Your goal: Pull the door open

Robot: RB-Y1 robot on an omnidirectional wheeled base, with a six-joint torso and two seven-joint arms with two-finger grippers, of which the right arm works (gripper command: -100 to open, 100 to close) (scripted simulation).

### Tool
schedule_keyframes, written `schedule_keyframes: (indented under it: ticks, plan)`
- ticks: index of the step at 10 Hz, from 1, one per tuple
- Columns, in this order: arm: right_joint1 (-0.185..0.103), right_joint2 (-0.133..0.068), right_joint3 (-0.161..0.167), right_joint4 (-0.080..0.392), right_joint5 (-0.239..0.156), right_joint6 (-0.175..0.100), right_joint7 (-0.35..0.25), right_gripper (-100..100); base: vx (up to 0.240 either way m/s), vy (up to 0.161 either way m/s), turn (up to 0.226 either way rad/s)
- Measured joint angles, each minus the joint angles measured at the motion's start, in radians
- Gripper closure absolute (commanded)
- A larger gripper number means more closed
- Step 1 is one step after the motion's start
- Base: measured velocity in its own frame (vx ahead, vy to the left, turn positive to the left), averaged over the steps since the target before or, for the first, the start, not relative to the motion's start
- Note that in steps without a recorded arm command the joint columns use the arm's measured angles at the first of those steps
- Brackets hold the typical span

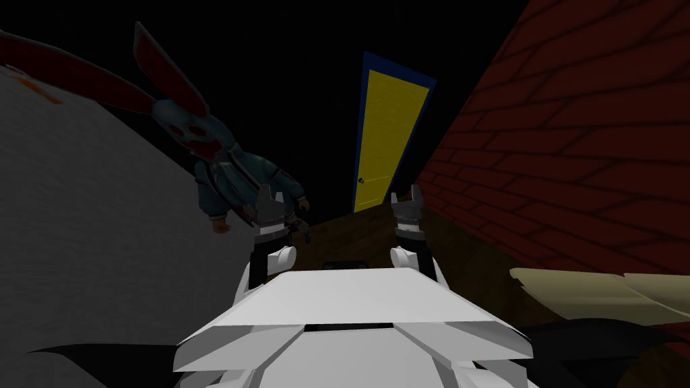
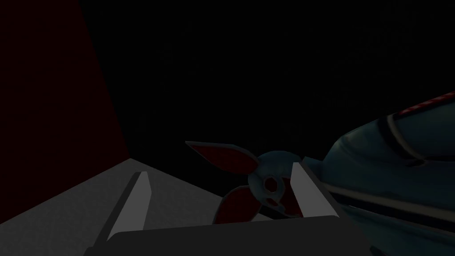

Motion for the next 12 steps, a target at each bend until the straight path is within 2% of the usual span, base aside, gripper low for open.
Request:
schedule_keyframes:
  ticks: [6, 8, 12]
  plan:
    - [-0.037, -0.025, -0.010, 0.126, 0.030, -0.046, 0.097, -100, 0.134, -0.022, 0.015]
    - [-0.056, -0.032, -0.016, 0.166, 0.040, -0.054, 0.127, -100, 0.091, -0.014, 0.014]
    - [-0.089, -0.046, -0.025, 0.267, 0.063, -0.090, 0.200, -100, 0.095, -0.020, 0.019]
